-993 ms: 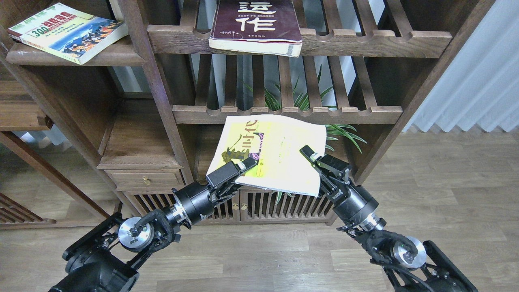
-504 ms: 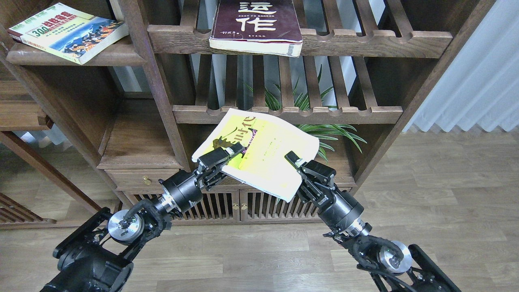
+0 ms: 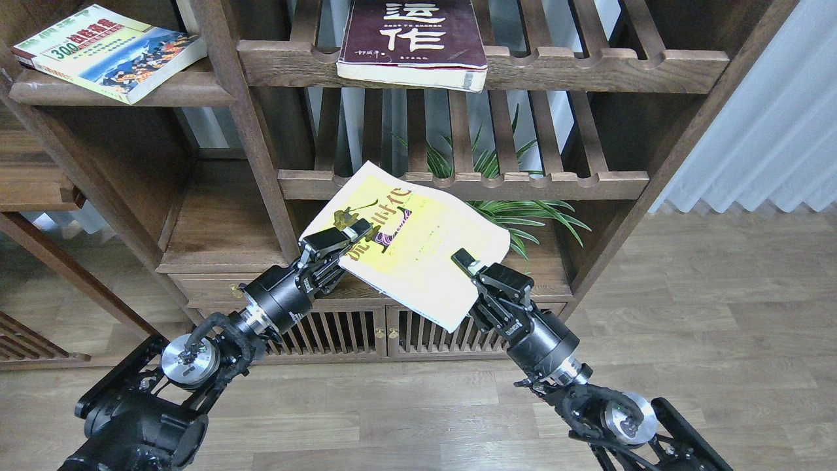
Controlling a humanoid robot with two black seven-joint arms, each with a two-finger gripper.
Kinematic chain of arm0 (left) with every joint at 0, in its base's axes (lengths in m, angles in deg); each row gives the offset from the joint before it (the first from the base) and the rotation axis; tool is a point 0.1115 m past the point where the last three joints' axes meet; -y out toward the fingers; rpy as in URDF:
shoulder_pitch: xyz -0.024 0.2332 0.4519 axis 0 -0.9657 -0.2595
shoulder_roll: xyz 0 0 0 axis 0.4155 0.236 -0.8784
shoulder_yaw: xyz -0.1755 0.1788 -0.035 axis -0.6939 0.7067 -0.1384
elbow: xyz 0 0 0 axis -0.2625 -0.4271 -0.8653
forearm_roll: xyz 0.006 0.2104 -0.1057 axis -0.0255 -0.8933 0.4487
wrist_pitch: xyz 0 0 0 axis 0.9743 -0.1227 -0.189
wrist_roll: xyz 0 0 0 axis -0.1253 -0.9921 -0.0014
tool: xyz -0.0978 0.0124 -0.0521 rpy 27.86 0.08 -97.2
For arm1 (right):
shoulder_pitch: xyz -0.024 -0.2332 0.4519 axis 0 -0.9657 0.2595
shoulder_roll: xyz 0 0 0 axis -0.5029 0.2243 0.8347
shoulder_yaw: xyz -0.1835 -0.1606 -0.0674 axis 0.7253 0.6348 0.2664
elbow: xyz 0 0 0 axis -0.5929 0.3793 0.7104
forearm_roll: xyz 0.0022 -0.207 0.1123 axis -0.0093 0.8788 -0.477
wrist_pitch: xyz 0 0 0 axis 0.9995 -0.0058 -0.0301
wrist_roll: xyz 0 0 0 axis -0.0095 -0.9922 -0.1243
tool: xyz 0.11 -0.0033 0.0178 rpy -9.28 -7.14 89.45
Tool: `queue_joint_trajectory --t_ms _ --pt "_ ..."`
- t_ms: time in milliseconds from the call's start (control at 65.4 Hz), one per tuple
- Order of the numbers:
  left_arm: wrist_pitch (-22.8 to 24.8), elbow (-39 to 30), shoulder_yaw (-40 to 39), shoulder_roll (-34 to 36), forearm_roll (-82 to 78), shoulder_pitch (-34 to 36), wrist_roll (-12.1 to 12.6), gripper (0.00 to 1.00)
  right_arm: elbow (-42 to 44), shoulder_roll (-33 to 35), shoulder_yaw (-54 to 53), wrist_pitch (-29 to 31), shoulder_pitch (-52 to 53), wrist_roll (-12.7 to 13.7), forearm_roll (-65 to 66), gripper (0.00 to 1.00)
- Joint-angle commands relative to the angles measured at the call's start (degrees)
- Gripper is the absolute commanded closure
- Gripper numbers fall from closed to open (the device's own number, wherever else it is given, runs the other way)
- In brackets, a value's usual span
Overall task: Organize books on shelf
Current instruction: 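Grasp the yellow book with the left gripper from the right gripper, then lift the yellow book with the left gripper up to the top shelf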
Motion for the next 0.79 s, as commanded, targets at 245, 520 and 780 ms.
queue_joint_trajectory --t_ms 245,520,780 --pt "0.0 -3.76 2.43 5.06 -0.14 -0.08 0.03 0.99 5.08 -0.54 -0.13 -0.19 0.28 -0.02 4.49 0.1" --pt "0.0 -7.8 2.7 18.86 -2.86 -0.7 0.03 0.99 11.14 -0.71 -0.22 -0.19 1.69 -0.02 4.49 0.07" --pt "0.0 -13.95 3.05 31.08 -5.67 -1.4 0.03 0.99 15.19 -1.06 -0.13 -0.28 3.89 -0.02 4.67 0.07"
